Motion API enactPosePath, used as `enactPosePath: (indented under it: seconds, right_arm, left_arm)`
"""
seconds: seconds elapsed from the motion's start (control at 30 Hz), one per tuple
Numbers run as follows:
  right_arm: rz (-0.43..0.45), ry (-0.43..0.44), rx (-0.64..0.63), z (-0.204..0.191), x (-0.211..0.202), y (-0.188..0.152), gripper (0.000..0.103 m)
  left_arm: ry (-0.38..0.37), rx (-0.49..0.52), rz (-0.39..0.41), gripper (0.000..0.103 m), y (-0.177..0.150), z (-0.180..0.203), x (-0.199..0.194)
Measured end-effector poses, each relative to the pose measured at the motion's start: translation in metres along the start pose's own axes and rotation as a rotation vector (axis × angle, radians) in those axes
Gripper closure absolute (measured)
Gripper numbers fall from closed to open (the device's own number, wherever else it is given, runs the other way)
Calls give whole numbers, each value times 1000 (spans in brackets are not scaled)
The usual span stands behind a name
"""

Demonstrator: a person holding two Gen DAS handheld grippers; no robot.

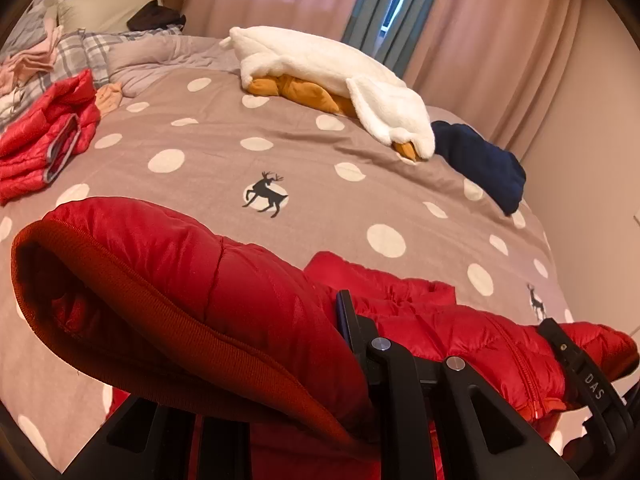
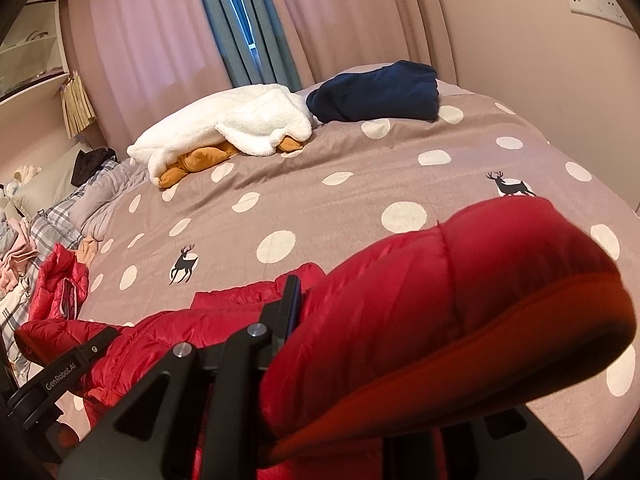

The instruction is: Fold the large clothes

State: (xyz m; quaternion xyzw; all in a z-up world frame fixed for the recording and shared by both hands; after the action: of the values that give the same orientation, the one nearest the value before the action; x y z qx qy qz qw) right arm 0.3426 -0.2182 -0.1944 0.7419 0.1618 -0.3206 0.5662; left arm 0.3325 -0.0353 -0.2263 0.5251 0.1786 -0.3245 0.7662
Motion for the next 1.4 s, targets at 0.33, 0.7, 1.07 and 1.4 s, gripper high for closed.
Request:
enactPosePath:
  seconds: [0.33,0.7,1.07,1.4]
  right_arm:
    - [-1,-5,-5,0,-1,-2,83]
    - [0,-15,-14,0,-1,-3,82]
    - [0,-15,-6,1,0,-4,76]
    - [58,35,4,-3,-11,-1,30]
  left_arm:
    - [-2,6,-1,85,0,0,1]
    - [1,11,-2,85,0,0,1]
    - [-5,7,-6,84,-1,1,0]
    - [-30,5,9,67,0,3,-3]
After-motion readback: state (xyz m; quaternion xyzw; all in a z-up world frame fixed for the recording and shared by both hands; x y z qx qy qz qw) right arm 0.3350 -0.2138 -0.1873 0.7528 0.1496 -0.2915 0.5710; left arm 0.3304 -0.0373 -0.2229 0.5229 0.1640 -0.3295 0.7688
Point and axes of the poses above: each gripper's, at about its wrist camera, not at the fingertips, and x roughly the way its jaws point, z to its right, y to its top, the point moved 7 cm from there along x, roughly the way its jaws point, and after that the axes turned 10 degrees about -y, right-handed, at the moved point
